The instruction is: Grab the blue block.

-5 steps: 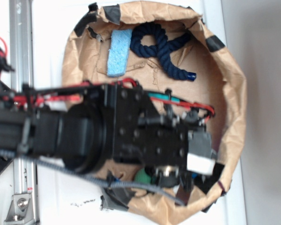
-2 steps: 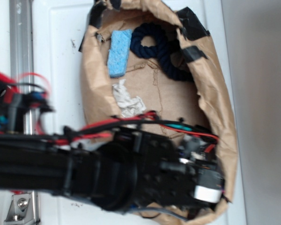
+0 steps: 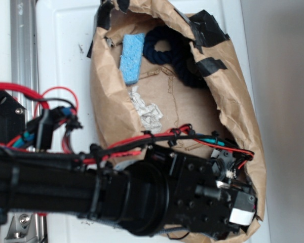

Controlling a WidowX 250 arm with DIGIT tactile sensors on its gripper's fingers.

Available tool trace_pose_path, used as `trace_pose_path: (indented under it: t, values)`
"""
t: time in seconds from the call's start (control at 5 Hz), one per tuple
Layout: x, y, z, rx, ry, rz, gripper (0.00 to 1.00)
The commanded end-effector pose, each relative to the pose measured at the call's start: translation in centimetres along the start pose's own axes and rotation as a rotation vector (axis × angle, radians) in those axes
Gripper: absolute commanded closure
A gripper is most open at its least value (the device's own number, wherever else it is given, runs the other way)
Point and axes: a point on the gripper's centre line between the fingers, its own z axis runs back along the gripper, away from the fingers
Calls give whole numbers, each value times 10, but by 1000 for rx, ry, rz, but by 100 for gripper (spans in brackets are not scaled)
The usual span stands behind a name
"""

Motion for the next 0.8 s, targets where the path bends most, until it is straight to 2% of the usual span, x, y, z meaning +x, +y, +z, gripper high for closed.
trace_pose_path:
  t: [0.0, 0.2, 0.4, 0.6]
  values:
    - [-46, 58, 83, 65, -86, 133, 100]
    - [-43, 73, 133, 53, -33, 194, 100]
    - [-37, 76, 142, 47, 73, 318, 100]
    - [-32, 69, 136, 45, 174, 349, 100]
